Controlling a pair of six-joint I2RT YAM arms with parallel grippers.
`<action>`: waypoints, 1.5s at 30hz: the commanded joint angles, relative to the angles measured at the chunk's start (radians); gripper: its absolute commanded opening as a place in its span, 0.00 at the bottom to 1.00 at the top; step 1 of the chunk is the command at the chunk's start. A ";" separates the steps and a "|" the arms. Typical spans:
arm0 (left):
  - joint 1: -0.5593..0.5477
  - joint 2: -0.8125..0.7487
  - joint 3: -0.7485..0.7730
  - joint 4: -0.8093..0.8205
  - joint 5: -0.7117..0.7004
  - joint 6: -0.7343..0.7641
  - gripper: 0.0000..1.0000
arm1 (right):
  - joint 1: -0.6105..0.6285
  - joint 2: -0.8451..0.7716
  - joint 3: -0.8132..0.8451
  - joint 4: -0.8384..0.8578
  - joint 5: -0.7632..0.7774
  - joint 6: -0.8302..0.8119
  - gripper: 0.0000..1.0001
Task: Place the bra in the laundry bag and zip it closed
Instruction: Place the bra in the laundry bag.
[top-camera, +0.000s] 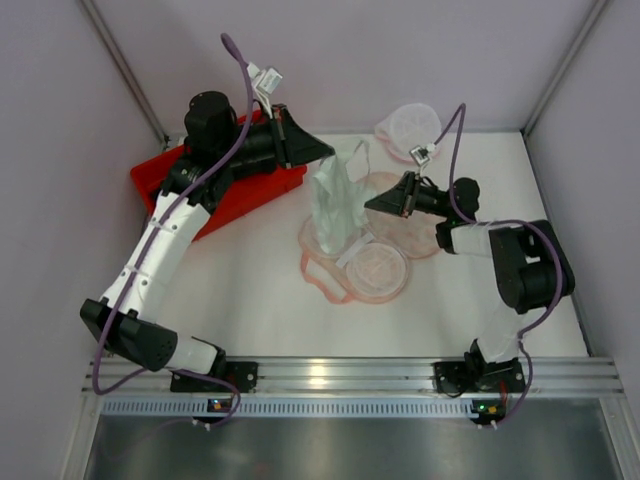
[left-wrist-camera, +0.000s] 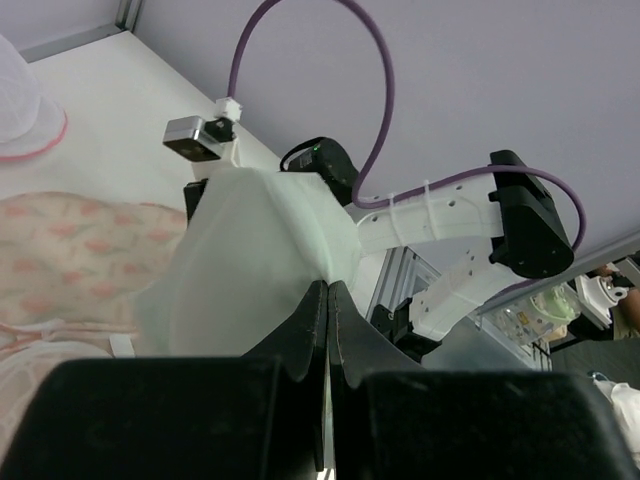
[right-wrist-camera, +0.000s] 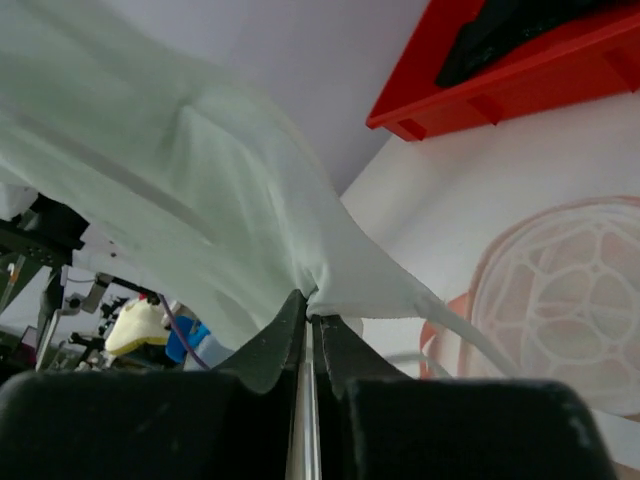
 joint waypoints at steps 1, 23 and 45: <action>-0.004 -0.039 -0.031 0.058 -0.019 -0.012 0.00 | -0.020 -0.119 -0.020 0.451 -0.038 0.014 0.00; -0.032 -0.155 -0.442 0.015 -0.375 0.158 0.00 | -0.194 -0.688 -0.011 -1.581 -0.073 -1.220 0.00; -0.055 0.003 -0.525 -0.051 -0.498 0.190 0.00 | -0.218 -0.366 0.066 -1.970 0.017 -1.334 0.00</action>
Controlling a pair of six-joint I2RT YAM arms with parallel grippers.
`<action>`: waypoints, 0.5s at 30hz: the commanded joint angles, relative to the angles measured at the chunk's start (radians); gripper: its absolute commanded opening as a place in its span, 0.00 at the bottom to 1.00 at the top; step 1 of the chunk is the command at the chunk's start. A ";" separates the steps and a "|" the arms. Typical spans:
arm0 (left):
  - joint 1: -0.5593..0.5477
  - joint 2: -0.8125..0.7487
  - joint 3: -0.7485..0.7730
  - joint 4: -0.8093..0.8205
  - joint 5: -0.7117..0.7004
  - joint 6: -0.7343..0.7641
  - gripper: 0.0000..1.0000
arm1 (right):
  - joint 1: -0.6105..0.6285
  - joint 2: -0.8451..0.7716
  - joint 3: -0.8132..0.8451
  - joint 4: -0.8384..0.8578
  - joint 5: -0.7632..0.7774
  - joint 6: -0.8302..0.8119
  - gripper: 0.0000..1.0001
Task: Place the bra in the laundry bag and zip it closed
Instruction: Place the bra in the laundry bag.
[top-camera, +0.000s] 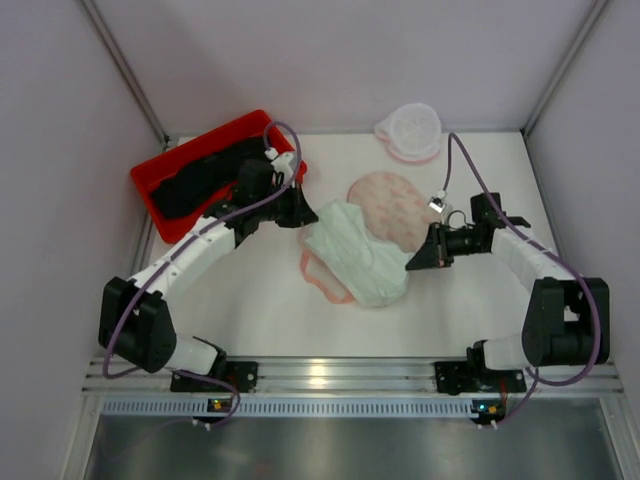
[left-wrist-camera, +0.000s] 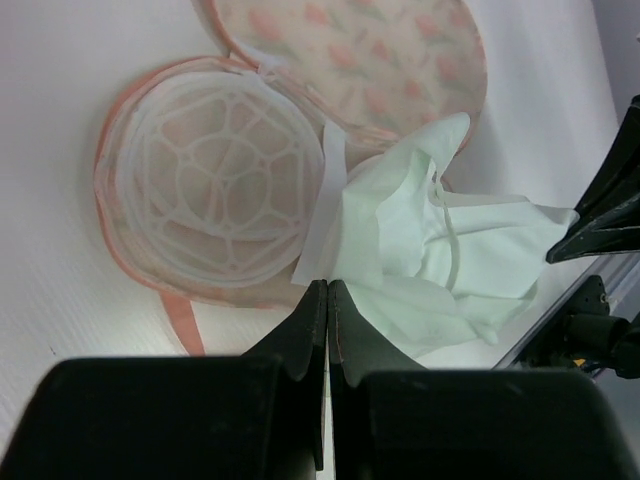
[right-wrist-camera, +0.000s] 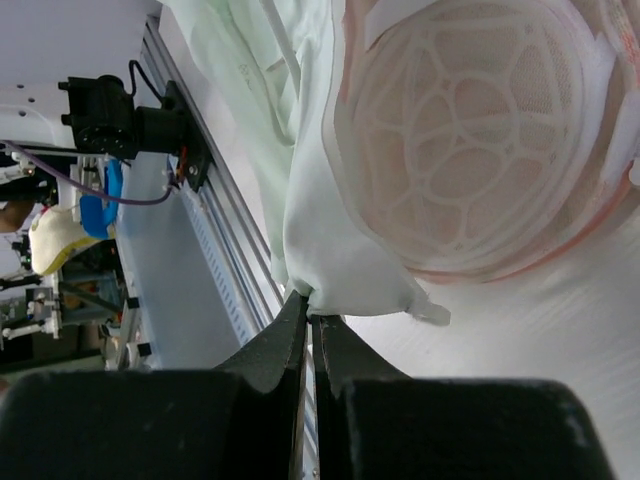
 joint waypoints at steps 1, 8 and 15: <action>-0.002 0.038 0.005 0.013 -0.047 0.035 0.00 | -0.011 0.056 0.045 -0.031 0.018 -0.021 0.00; 0.001 0.123 0.023 0.040 -0.094 0.078 0.00 | -0.011 0.159 0.120 -0.003 0.082 -0.007 0.00; 0.004 0.210 0.055 0.080 -0.116 0.093 0.00 | -0.008 0.256 0.198 -0.023 0.107 -0.006 0.00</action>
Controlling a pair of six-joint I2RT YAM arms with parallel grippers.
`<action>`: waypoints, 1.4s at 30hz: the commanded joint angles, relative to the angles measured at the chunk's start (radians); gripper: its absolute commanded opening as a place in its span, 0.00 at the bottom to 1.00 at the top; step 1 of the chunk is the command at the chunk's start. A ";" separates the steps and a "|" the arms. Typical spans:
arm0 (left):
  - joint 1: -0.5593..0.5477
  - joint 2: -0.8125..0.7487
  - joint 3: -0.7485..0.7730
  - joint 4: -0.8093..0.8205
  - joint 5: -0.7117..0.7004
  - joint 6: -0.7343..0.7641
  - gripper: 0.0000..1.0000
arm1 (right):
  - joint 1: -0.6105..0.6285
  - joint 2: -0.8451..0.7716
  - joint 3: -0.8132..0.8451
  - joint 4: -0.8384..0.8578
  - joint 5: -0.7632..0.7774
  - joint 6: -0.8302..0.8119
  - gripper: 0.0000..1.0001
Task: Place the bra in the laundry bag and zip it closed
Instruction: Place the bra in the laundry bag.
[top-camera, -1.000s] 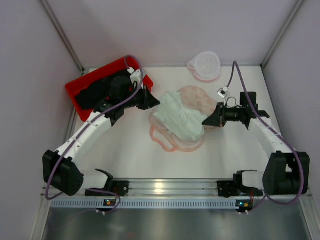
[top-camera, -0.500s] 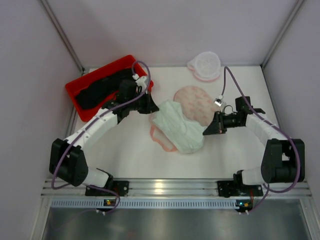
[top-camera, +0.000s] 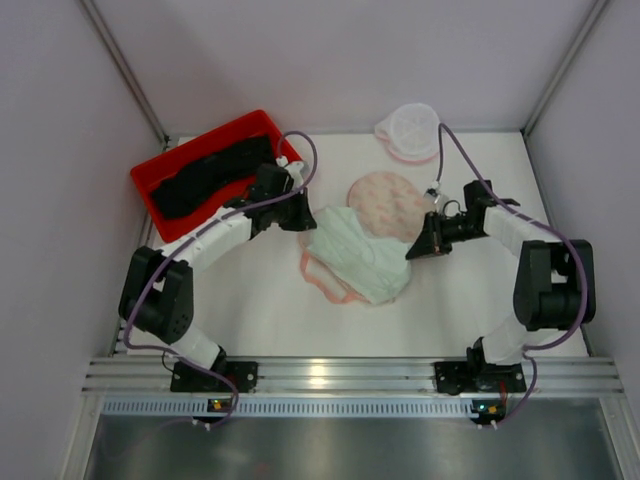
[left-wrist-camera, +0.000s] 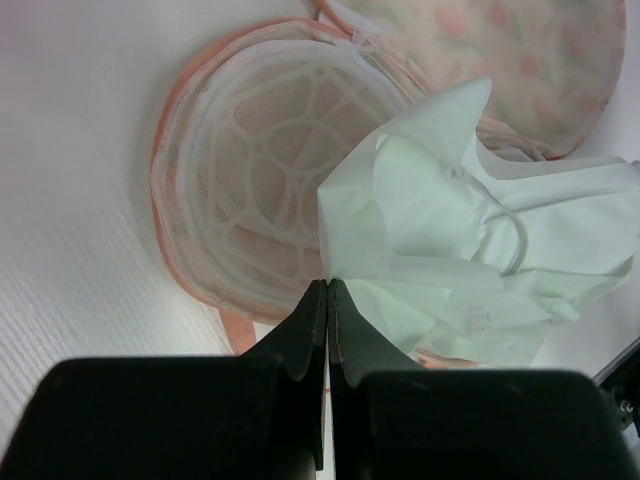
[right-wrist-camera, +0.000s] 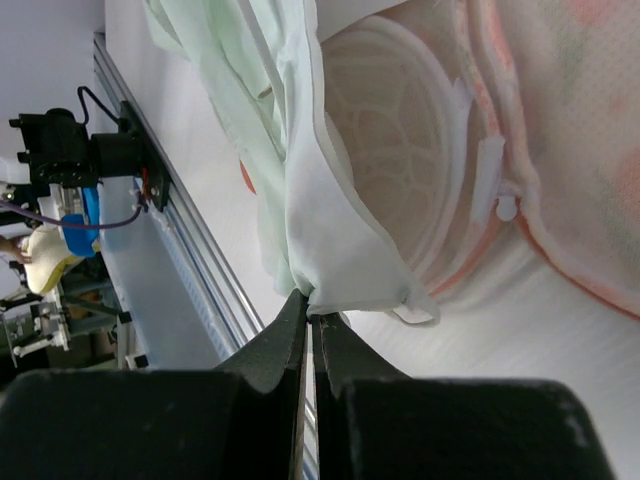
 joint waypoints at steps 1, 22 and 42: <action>0.007 0.035 0.046 0.068 -0.031 0.029 0.00 | -0.006 0.043 0.061 -0.008 0.013 -0.006 0.00; 0.048 0.036 0.123 0.025 0.018 0.116 0.58 | 0.041 0.036 0.258 -0.091 0.161 -0.089 0.59; 0.246 -0.222 0.082 -0.073 0.271 0.003 0.91 | 0.531 0.147 0.326 0.036 0.447 -0.109 0.52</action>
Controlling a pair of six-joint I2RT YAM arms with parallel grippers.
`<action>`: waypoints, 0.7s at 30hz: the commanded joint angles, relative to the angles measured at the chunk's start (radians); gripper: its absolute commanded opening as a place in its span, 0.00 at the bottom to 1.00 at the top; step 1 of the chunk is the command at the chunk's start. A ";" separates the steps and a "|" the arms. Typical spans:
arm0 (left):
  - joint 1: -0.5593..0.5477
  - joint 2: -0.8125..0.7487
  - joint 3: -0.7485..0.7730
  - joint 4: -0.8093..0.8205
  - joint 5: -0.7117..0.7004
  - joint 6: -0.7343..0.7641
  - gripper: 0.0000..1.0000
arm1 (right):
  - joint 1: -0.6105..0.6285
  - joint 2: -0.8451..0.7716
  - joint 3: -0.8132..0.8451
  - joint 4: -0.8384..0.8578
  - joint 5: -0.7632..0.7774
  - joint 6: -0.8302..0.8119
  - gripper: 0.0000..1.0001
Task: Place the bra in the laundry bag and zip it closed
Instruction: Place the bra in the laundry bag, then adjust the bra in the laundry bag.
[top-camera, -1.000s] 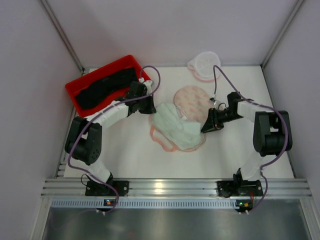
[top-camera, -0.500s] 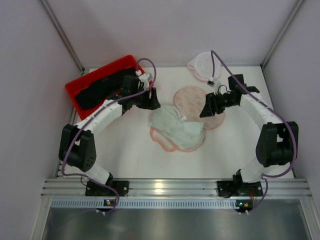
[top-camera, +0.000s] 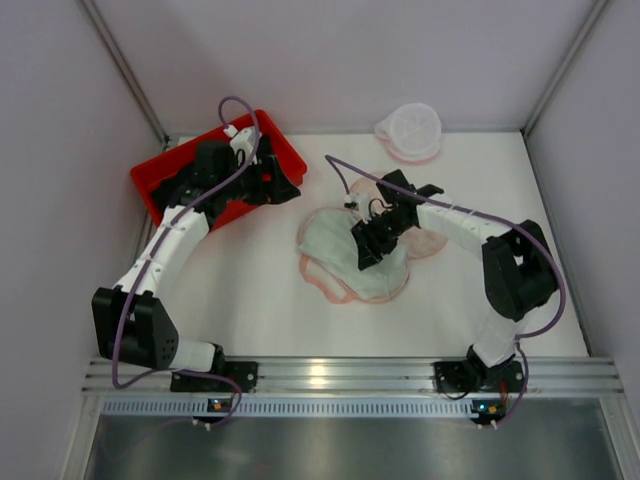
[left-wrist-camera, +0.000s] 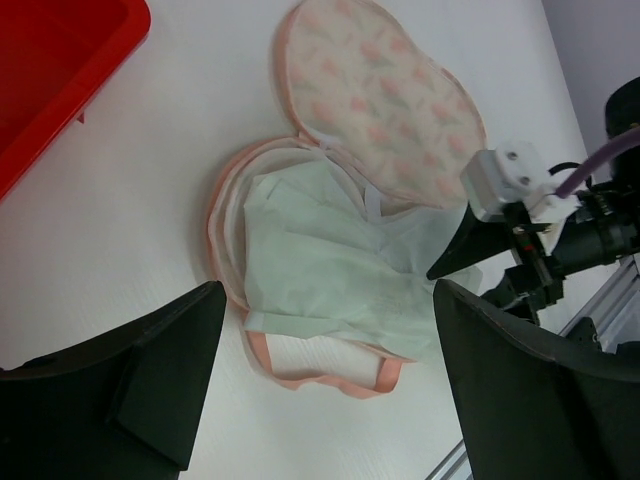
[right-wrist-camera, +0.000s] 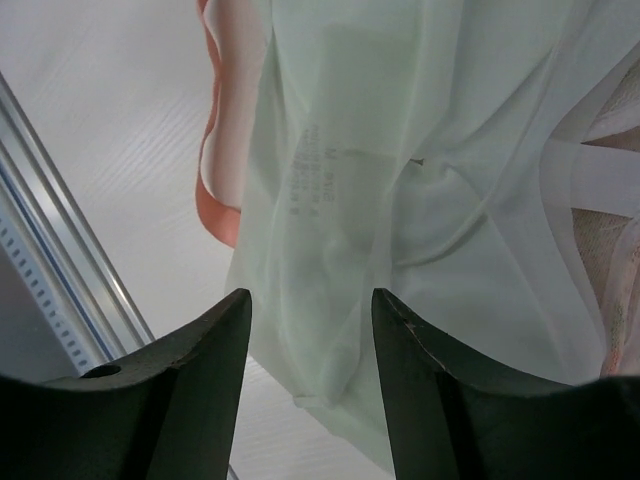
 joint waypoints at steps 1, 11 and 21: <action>0.002 -0.051 -0.018 -0.004 0.041 -0.021 0.91 | 0.039 0.011 0.045 0.060 0.083 0.010 0.53; 0.002 -0.047 -0.015 -0.002 0.029 -0.020 0.90 | 0.045 0.037 0.048 0.071 0.183 0.012 0.51; 0.005 -0.048 -0.017 -0.002 0.024 -0.018 0.89 | 0.049 0.030 0.063 0.004 0.090 -0.032 0.15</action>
